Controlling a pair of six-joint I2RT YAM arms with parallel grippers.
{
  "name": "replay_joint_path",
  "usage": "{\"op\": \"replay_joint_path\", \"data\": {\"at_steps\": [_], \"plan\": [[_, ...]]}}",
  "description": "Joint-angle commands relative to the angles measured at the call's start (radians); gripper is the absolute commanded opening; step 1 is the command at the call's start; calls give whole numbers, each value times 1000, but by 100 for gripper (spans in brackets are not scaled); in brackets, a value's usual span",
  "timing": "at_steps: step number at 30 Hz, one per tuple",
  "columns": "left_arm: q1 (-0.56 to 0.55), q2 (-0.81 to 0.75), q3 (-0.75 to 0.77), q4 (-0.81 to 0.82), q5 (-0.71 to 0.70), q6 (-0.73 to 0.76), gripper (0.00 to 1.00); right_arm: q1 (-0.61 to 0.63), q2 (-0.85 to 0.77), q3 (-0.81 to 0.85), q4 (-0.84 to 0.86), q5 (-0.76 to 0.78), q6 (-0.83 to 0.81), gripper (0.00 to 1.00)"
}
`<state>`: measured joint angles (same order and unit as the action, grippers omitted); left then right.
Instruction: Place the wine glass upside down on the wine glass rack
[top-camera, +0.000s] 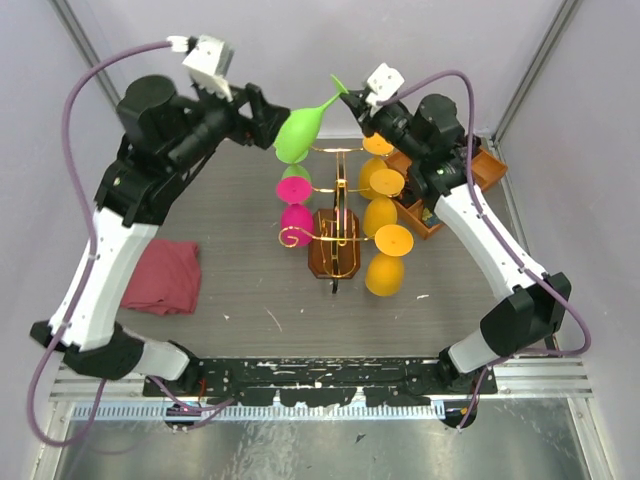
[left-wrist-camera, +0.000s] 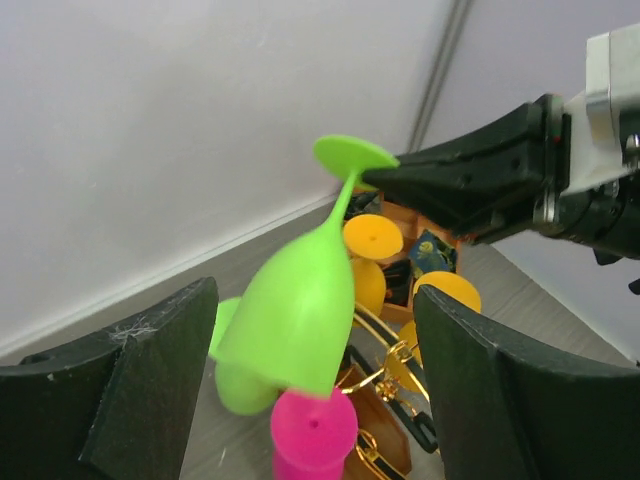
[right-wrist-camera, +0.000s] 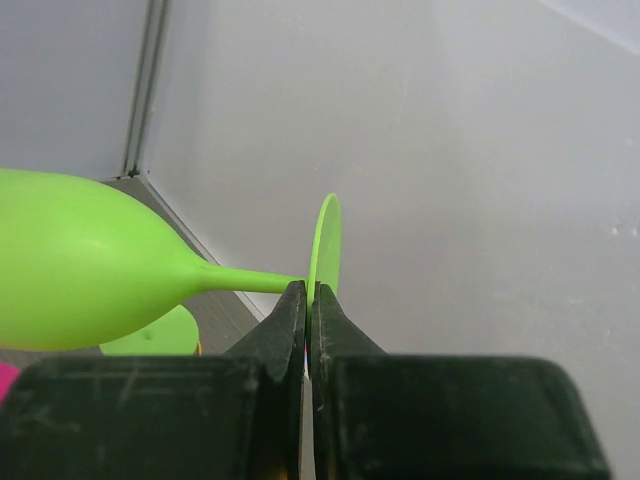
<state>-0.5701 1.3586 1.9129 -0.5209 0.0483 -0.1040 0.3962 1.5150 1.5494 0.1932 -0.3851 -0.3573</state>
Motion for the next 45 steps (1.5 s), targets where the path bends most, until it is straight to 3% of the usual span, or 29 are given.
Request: {"op": "replay_joint_path", "data": {"at_steps": [1, 6, 24, 27, 40, 42, 45], "plan": [[1, 166, 210, -149, 243, 81, 86, 34, -80, -5, 94, -90, -160, 1], [4, 265, 307, -216, 348, 69, 85, 58, -122, -49, 116, -127, -267, 1], [8, 313, 236, -185, 364, 62, 78, 109, -169, -100, 98, -198, -361, 1], [9, 321, 240, -189, 359, 70, 66, 116, -177, -103, 94, -189, -372, 1], [8, 334, 237, -238, 346, 97, 0, 127, -199, -117, 124, -116, -386, 1], [8, 328, 225, -230, 339, 96, 0, 128, -202, -128, 141, -96, -385, 7], [8, 309, 202, -209, 301, 89, 0, 128, -211, -143, 158, -61, -385, 28]]}}
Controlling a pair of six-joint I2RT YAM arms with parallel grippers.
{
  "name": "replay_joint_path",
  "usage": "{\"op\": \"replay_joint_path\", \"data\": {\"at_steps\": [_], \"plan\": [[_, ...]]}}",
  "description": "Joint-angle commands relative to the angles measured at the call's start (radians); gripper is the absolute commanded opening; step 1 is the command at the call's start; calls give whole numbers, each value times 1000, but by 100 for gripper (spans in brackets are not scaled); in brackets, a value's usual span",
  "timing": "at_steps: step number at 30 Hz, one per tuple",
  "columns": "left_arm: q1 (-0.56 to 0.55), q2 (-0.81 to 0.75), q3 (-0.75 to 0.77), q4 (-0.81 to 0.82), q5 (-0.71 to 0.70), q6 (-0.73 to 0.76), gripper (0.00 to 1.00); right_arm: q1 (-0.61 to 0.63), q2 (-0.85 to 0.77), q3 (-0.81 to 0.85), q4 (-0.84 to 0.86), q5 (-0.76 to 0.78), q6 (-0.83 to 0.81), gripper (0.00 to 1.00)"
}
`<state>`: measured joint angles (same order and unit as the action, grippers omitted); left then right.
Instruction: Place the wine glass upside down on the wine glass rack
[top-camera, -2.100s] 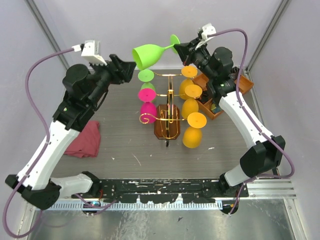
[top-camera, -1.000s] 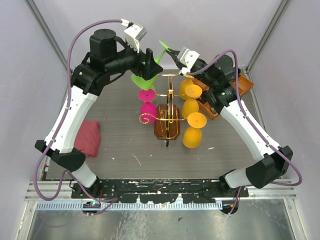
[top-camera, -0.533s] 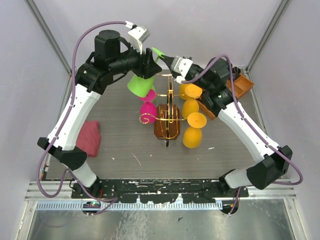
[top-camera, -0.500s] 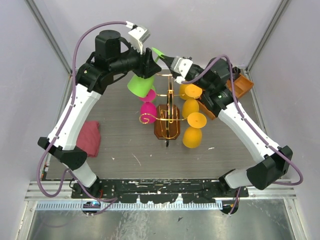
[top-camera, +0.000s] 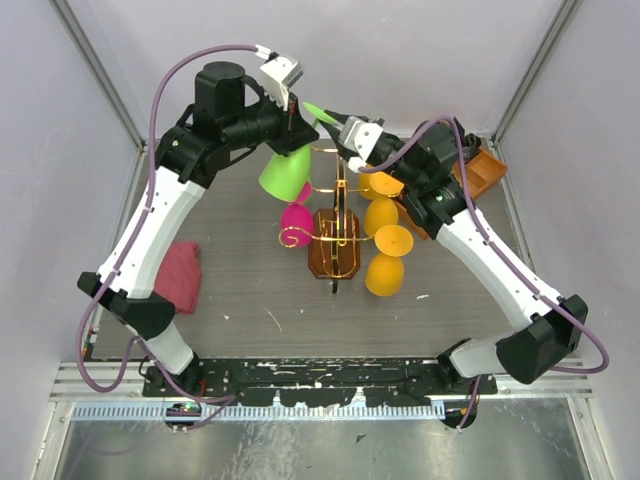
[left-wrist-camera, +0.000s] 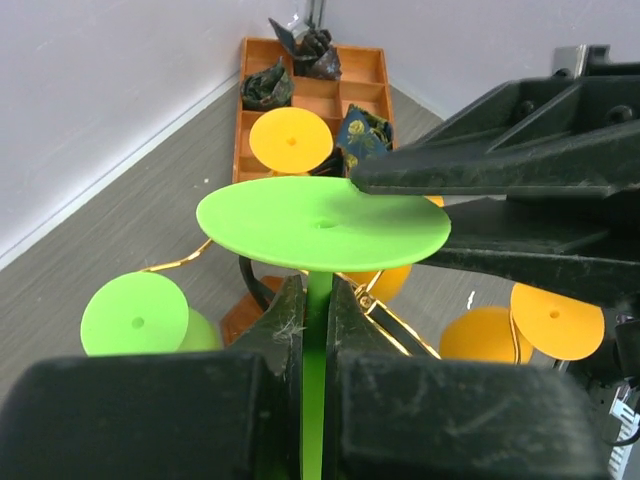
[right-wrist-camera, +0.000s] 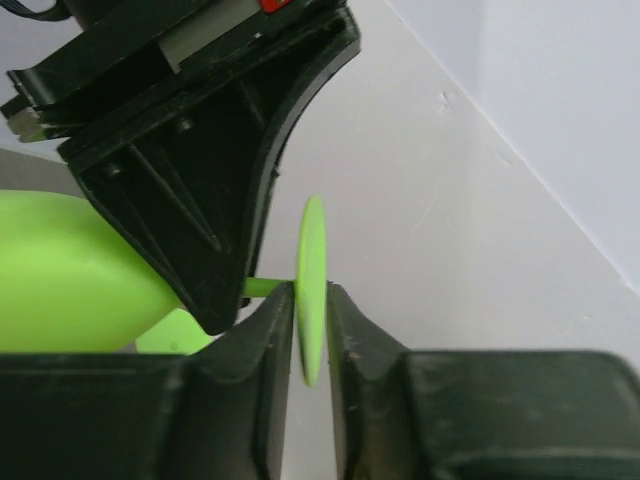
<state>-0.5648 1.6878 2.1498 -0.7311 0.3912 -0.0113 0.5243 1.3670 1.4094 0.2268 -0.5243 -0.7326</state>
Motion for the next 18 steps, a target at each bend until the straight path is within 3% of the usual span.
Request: {"op": "replay_joint_path", "data": {"at_steps": [1, 4, 8, 11, 18], "plan": [[5, -27, -43, 11, -60, -5, 0, 0, -66, -7, 125, 87, -11, 33], [32, -50, -65, 40, -103, -31, 0, 0, -77, -16, 123, 103, -10, 47], [119, -82, -90, 77, -104, -85, 0, 0, -89, -24, 100, 118, -9, 57], [175, -126, -118, 112, -89, -88, 0, 0, -89, -26, 83, 156, 1, 61], [191, -345, -377, 304, -48, -30, 0, -1, -37, 16, 69, 301, 72, 62]]}}
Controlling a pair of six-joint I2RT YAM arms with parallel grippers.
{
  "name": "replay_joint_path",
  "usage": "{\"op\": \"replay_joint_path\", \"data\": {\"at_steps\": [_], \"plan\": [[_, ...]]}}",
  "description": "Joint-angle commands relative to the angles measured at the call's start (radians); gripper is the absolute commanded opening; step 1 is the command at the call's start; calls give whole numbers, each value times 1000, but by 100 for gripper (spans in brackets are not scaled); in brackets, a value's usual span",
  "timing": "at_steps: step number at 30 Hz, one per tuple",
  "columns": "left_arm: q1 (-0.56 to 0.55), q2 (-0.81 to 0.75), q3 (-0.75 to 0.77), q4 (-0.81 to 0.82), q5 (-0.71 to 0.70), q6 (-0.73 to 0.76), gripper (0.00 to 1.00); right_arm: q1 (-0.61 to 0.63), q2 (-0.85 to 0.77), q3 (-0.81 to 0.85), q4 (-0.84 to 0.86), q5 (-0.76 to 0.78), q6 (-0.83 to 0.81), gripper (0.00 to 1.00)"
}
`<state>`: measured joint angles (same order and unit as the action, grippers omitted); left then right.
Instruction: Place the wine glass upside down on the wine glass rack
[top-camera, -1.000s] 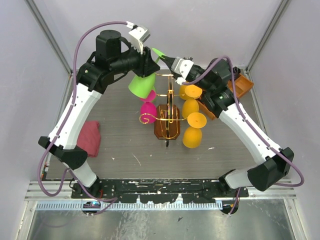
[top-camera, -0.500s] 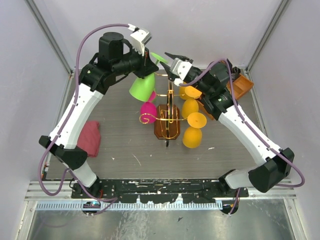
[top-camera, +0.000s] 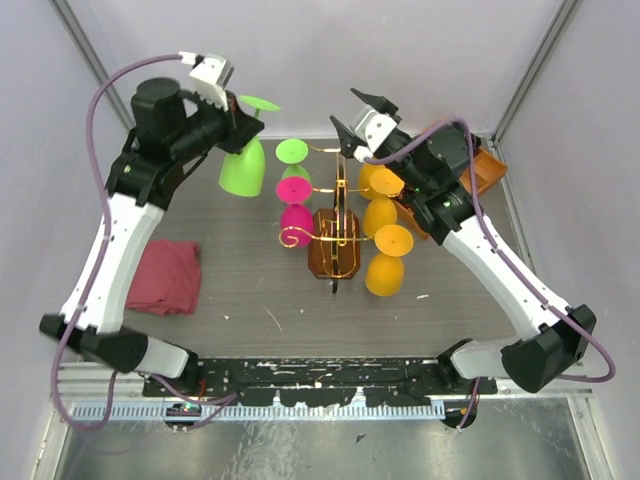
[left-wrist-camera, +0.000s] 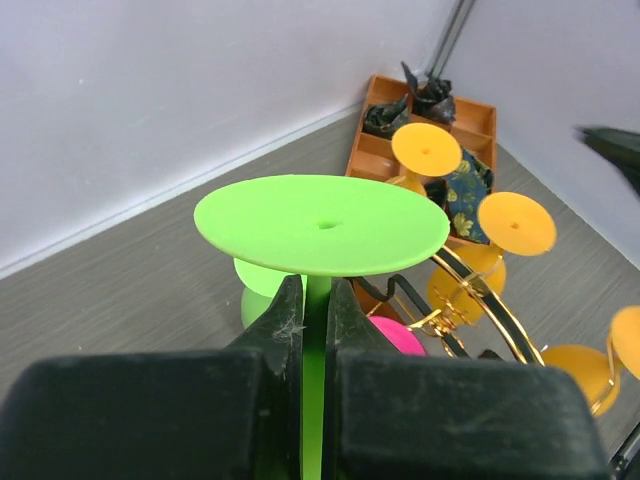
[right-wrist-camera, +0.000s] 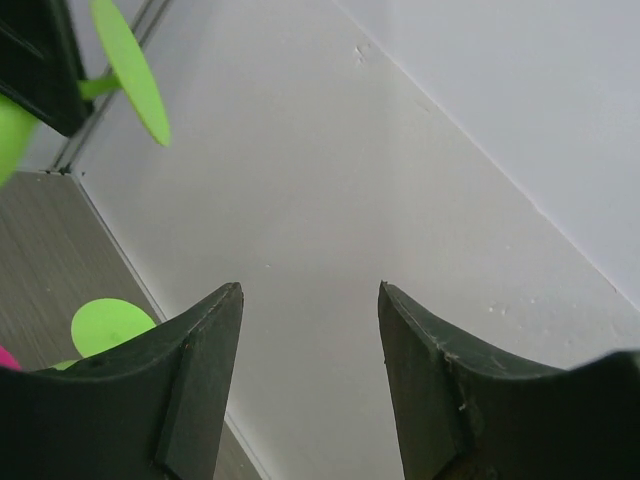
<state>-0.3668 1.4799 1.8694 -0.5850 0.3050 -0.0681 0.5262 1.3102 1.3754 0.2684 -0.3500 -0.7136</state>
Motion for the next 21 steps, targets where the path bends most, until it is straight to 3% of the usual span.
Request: {"op": "replay_joint_path", "data": {"at_steps": [1, 8, 12, 21], "plan": [[-8, -174, -136, 167, 37, 28, 0, -4, 37, 68, 19, 157, 60, 62], [-8, -502, -513, 248, 25, 36, 0, -49, 89, 129, -25, 239, 156, 63], [-8, -649, -763, 438, 57, -63, 0, -59, 100, 139, -24, 257, 177, 63], [-8, -835, -1115, 720, 133, -247, 0, -60, 109, 145, -36, 269, 169, 63]]}}
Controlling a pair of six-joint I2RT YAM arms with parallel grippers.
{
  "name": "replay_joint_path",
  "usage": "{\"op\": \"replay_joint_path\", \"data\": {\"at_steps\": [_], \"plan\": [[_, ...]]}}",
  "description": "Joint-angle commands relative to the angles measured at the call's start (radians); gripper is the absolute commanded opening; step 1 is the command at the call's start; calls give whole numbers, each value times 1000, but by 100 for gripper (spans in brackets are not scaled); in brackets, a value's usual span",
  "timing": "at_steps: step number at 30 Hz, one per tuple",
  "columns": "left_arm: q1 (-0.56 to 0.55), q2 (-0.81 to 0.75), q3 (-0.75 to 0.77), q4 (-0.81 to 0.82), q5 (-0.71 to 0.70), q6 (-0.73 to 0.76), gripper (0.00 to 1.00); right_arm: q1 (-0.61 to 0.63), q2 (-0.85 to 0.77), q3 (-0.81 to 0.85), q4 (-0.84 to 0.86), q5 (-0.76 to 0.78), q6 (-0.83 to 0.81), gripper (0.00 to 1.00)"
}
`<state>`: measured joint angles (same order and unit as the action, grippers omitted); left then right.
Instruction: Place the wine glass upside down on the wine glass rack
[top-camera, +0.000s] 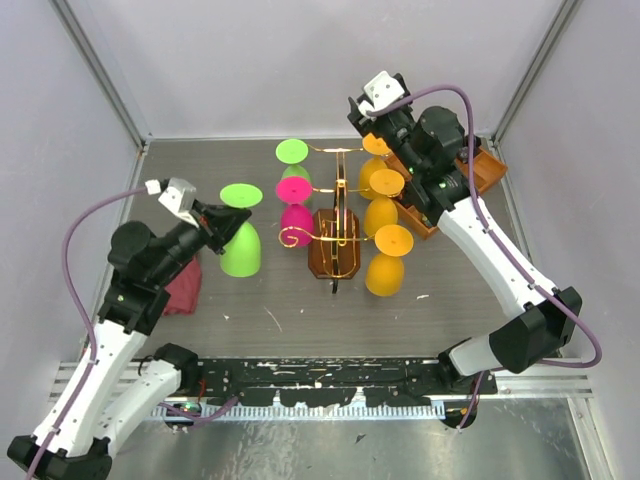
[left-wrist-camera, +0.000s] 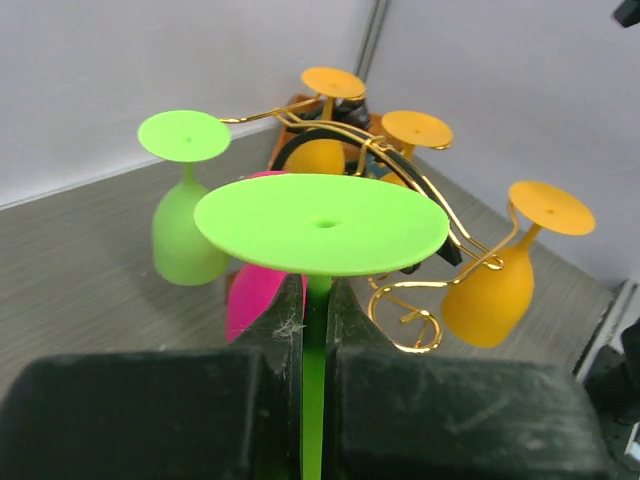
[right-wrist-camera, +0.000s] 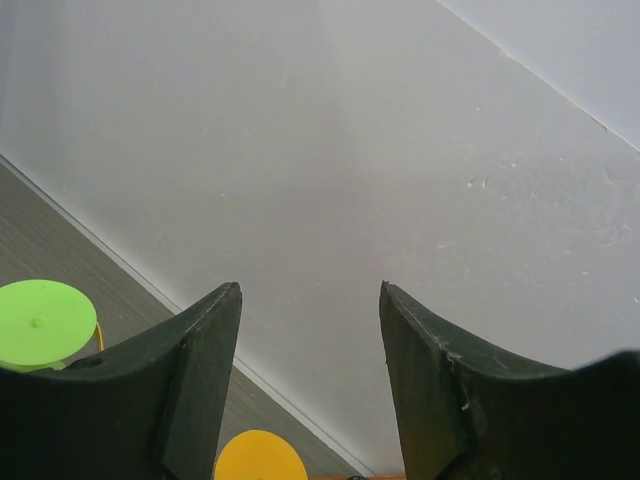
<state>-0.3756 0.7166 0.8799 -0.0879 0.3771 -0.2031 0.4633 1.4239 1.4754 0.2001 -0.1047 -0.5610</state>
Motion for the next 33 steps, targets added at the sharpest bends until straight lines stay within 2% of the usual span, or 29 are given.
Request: {"op": "replay_joint_path", "data": {"at_steps": [1, 3, 5, 10, 16, 20, 26, 29, 33], "plan": [[0, -94, -183, 288, 56, -139, 0, 2, -5, 44, 32, 25, 14, 63], [0, -141, -295, 411, 27, -189, 0, 2, -6, 42, 30, 28, 9, 63], [-3, -184, -353, 444, 3, -192, 0, 2, -6, 41, 28, 29, 4, 63], [-9, -240, -416, 450, 16, -167, 0, 0, -2, 41, 27, 35, -12, 63], [-63, -243, -497, 559, 25, -174, 0, 0, 1, 41, 24, 44, -34, 63], [-164, -231, -513, 568, -7, -139, 0, -3, 0, 40, 20, 51, -46, 63], [-374, -187, -518, 568, -154, -7, 0, -5, 3, 45, 10, 55, -56, 63], [-455, -134, -534, 625, -225, 50, 0, -6, 3, 43, 7, 59, -62, 63], [-502, -46, -559, 748, -285, 74, 0, -7, 2, 41, 0, 67, -73, 63]]}}
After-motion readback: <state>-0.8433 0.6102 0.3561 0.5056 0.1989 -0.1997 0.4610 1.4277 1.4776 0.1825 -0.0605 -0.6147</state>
